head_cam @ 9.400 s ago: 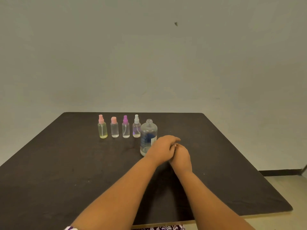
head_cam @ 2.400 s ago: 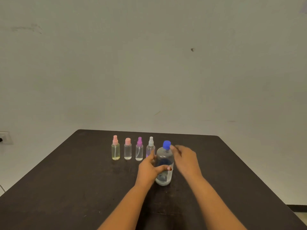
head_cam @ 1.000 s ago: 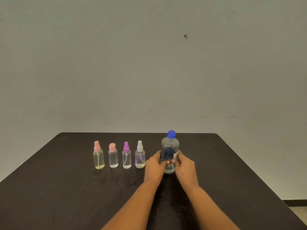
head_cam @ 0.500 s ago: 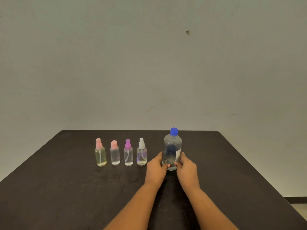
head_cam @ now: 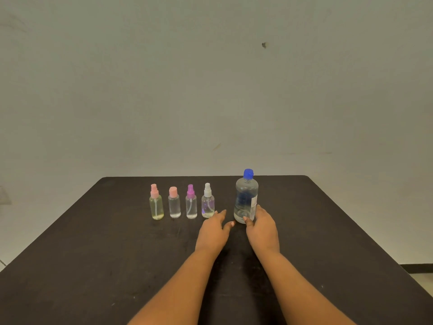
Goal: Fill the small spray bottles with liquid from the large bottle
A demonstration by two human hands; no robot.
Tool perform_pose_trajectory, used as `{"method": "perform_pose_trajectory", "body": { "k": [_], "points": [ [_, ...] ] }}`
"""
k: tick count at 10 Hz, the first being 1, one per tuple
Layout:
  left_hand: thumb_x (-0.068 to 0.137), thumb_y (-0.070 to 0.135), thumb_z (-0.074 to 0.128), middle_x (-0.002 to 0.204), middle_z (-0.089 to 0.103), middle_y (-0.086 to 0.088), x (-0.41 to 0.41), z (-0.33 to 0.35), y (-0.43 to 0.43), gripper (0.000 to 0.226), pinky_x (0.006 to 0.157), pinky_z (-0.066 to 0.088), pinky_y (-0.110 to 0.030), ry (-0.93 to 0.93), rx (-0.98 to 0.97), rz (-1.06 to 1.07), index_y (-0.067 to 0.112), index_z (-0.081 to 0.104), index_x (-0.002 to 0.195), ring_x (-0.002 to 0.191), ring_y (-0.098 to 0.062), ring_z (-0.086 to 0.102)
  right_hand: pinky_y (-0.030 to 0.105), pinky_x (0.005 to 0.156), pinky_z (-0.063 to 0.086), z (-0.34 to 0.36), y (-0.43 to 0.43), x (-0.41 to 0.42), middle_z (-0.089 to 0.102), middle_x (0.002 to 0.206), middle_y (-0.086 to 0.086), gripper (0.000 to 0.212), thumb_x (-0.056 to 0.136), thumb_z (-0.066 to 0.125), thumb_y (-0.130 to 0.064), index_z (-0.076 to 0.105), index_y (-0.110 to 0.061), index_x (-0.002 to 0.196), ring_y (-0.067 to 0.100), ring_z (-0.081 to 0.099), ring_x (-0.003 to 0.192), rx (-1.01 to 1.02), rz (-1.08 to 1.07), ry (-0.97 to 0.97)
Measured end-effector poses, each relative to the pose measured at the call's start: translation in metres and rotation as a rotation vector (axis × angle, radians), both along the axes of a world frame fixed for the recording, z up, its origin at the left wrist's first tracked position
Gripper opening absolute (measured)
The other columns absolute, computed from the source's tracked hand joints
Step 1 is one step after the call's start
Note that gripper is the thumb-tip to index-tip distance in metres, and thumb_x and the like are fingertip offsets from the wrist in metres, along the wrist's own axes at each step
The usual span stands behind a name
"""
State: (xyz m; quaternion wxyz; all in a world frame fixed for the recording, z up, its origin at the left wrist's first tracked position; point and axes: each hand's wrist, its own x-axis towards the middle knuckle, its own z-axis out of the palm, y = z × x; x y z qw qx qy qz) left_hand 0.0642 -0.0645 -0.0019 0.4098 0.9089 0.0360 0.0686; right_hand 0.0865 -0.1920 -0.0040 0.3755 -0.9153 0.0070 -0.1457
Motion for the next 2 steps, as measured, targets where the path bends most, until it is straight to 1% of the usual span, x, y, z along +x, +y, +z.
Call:
{"method": "perform_pose_trajectory", "body": {
  "k": [1, 2],
  "points": [
    [0.094, 0.038, 0.048, 0.145, 0.043, -0.009, -0.016, 0.001, 0.007, 0.053, 0.108, 0.037, -0.038, -0.004, 0.033, -0.001, 0.017, 0.037, 0.142, 0.132, -0.023, 0.042, 0.034, 0.097, 0.047, 0.000, 0.006, -0.014, 0.055, 0.128, 0.004, 0.042, 0.090, 0.056, -0.025, 0.048, -0.013, 0.130, 0.019, 0.050, 0.119, -0.028, 0.018, -0.026],
    [0.097, 0.037, 0.042, 0.149, 0.035, -0.009, -0.032, 0.006, 0.009, 0.049, 0.110, 0.031, -0.037, -0.034, 0.097, -0.008, 0.016, 0.038, 0.141, 0.139, -0.027, 0.031, 0.032, 0.102, 0.042, 0.001, 0.014, -0.028, 0.049, 0.134, 0.005, 0.047, 0.092, 0.053, -0.029, 0.043, -0.012, 0.134, 0.020, 0.044, 0.126, -0.090, 0.075, -0.020]
  ]
}}
